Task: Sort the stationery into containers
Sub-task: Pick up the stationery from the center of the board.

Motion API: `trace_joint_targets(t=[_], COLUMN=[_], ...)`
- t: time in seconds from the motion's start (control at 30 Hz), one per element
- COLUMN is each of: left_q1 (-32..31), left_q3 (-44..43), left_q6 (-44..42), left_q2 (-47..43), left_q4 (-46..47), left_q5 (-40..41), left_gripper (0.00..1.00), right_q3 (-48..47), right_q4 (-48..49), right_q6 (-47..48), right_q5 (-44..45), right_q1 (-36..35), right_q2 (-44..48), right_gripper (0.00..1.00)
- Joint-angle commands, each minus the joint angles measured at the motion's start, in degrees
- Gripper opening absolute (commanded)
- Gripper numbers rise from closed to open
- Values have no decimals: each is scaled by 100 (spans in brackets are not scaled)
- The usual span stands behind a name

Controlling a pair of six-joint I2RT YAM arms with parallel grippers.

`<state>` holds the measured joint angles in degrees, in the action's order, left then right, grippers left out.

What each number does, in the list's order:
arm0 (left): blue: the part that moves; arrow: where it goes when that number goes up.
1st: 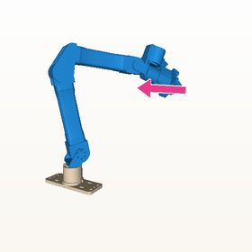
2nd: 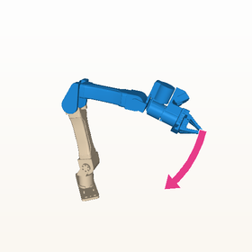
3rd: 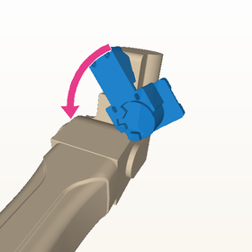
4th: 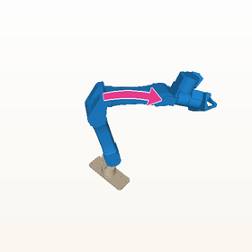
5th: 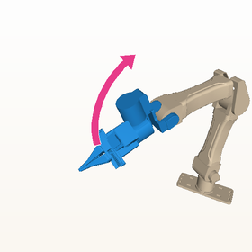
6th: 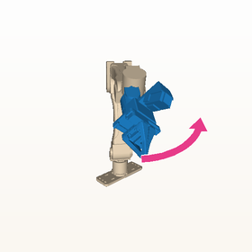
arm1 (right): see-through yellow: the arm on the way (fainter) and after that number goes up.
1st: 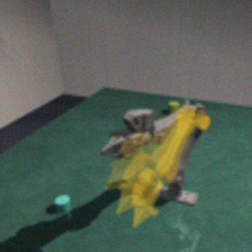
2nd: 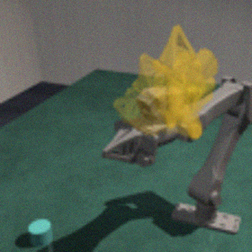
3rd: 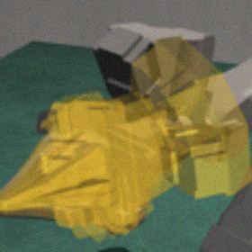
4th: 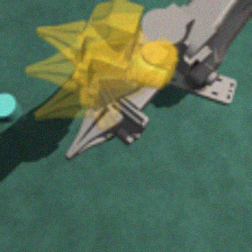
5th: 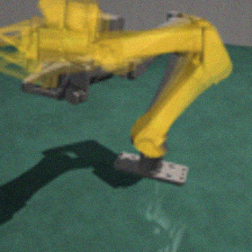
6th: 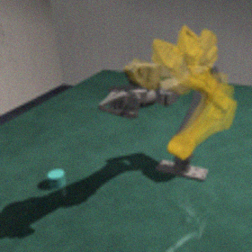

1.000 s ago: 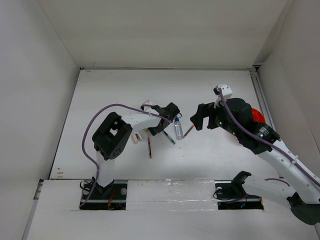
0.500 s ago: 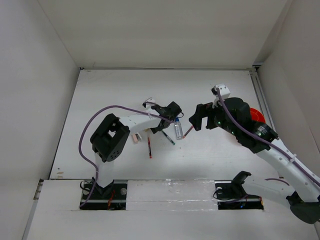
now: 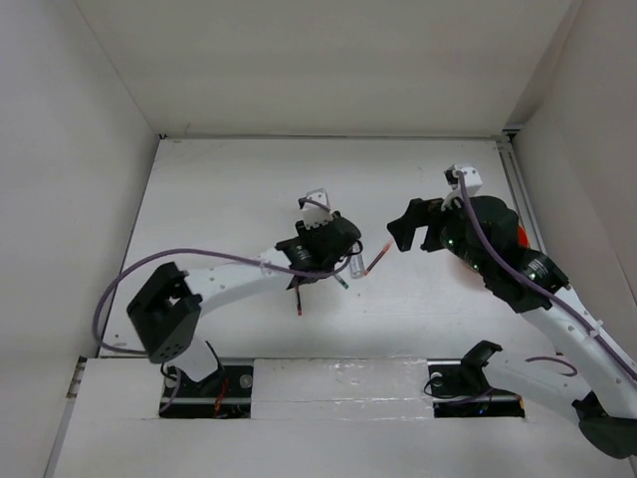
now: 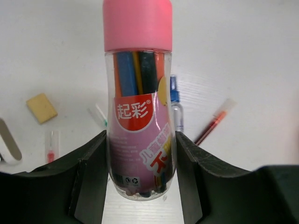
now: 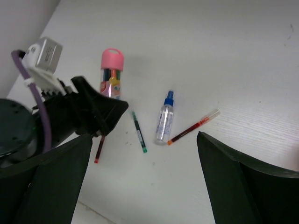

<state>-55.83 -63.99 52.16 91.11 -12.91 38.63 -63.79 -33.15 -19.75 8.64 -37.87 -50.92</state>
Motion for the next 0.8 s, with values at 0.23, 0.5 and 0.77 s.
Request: trace_joint_targets(t=[0.23,0.5,0.77], left_q1=[29,29,29], left_q3=[1959,2250,1978], left_q6=[-2763,-3537,-3529], left_q2=[-2053,-2703,-2625], left_q4=[3575,4156,4042], left_q5=[-1559,-2772,-3564], left_gripper=[0,0,0], right_q3=[-327,50,104], right_q4=[1038,2083,2480], right_q6=[-406,-680,-987], right_q5=[-669,-1690,-1770], right_q1=[377,429,429], right_q2=[249,-120,-620], right_gripper=[100,100,100])
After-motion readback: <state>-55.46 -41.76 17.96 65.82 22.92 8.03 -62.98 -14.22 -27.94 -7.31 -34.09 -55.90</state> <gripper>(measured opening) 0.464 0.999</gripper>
